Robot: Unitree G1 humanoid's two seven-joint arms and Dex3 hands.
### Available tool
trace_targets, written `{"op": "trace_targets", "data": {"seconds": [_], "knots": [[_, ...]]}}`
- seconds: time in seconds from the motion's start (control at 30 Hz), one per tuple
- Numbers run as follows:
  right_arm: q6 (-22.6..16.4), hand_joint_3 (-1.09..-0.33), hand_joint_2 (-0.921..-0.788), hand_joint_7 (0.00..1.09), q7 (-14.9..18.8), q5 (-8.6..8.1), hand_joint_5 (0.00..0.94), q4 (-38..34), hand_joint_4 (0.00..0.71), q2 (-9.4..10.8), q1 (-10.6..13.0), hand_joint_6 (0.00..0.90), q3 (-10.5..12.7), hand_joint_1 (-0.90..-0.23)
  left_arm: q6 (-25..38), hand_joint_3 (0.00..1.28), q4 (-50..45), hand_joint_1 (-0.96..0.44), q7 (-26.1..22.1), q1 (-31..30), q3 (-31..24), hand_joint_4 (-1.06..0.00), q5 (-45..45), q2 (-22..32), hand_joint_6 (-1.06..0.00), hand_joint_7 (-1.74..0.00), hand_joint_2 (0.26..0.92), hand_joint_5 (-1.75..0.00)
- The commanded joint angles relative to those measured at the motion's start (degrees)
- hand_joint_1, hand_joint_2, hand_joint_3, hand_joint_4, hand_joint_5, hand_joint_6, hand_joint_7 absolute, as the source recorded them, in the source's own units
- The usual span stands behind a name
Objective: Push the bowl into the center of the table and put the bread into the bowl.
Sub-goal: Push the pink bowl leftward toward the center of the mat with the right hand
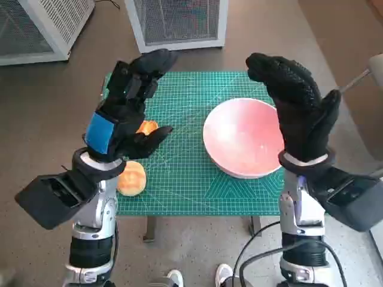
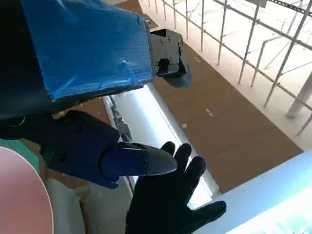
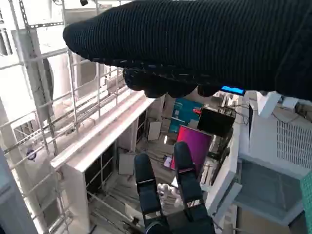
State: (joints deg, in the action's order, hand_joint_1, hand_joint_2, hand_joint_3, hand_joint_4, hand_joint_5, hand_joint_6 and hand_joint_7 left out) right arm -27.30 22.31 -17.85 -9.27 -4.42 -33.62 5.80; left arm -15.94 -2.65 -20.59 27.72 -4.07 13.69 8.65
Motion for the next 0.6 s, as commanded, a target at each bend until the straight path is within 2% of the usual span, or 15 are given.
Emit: {"op": "trace_targets", "data": {"seconds": [0.03, 0.37, 0.6], "knots": [[0.07, -0.397, -0.921, 0.58, 0.03, 0.12, 0.001, -0.94, 0.281, -0.21, 0.7, 0.076, 0.18, -0.49, -0.59, 0.34, 0.26, -0.43, -0.19, 0.34, 0.16, 0.0, -0.28, 0.37, 0.0, -0.73, 0.92, -0.49], [-0.29, -0.397, -0.921, 0.58, -0.01, 0.44, 0.001, -1.59, 0.282, -0.34, 0.46, 0.077, 0.15, -0.491, -0.85, 0.34, 0.59, -0.43, -0.28, 0.45, 0.07, 0.0, -0.39, 0.54, 0.0, -0.73, 0.919, -0.49], [-0.04, -0.397, -0.921, 0.58, 0.41, -0.15, 0.001, -1.61, 0.281, -0.42, 0.33, 0.077, 0.14, -0.49, -1.23, 0.34, 0.99, -0.44, -0.34, 0.48, 0.03, 0.0, -0.52, 0.66, 0.0, -0.73, 0.919, -0.49]]}}
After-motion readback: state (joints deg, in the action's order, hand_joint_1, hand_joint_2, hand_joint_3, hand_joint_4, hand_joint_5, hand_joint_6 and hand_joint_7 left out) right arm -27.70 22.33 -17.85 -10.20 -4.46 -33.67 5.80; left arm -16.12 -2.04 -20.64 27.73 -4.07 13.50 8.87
